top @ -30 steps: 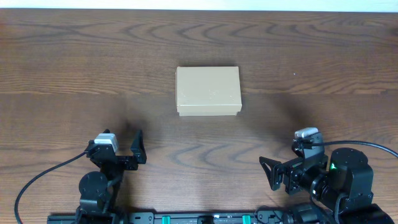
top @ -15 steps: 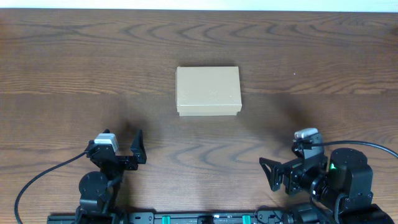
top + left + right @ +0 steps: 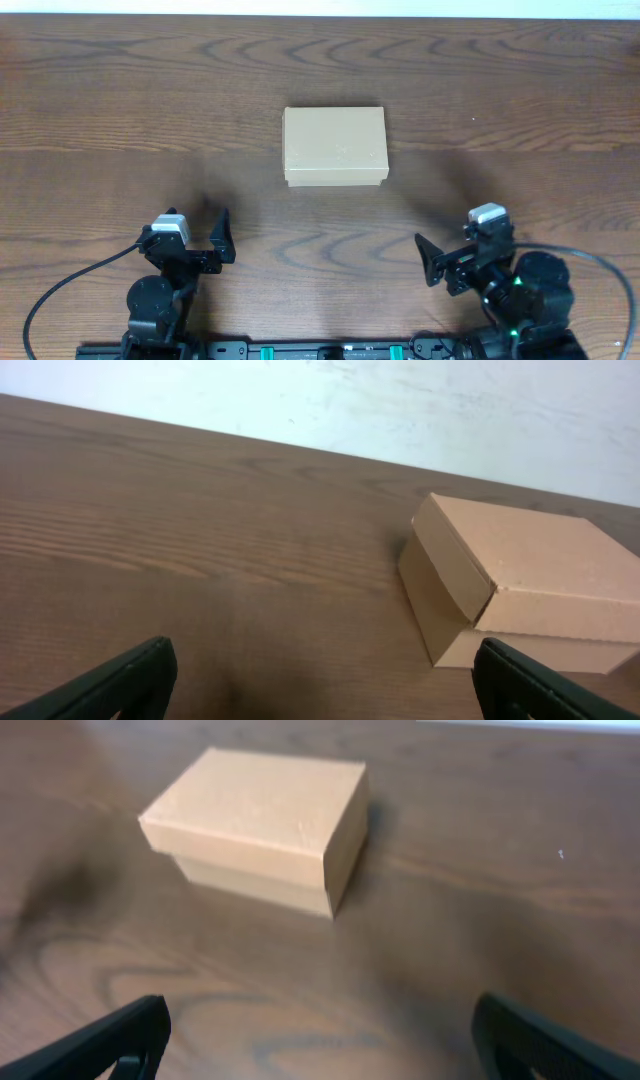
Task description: Pack container
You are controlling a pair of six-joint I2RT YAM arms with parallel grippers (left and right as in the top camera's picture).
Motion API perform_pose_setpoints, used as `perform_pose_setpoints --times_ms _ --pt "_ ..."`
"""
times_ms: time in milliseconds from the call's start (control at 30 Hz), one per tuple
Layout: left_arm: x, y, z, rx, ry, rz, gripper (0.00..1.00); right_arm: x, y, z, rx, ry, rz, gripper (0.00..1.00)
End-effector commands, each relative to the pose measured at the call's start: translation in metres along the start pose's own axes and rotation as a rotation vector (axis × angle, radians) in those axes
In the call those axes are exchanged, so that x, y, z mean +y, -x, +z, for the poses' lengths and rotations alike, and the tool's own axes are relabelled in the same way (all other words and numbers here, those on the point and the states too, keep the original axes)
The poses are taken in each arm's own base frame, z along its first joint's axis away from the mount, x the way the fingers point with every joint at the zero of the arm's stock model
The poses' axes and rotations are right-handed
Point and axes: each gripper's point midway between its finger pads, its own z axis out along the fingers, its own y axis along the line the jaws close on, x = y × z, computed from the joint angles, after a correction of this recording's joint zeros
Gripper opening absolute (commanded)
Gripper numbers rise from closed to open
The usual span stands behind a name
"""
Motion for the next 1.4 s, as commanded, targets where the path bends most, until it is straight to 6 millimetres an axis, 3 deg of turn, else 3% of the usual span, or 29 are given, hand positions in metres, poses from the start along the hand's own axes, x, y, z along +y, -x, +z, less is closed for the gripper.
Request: perform_pose_setpoints --times_ms 0,300,500,1367 --pt "0.006 -0.014 0.002 0.038 0.022 0.001 0.95 0.006 -0.02 0.014 -0.032 0.047 -0.038 0.99" --pt "0.006 -0.014 0.002 0.038 0.022 0.001 0.95 0.01 -0.061 0.04 -0.082 0.099 -0.073 0.99" --pt "0.006 -0.014 0.002 0.038 0.022 0.001 0.95 0.016 -0.054 0.037 -0.13 0.12 -0.093 0.99" --pt "0.006 -0.014 0.002 0.038 0.022 0.001 0.95 0.017 -0.054 0.037 -0.129 0.124 -0.094 0.99"
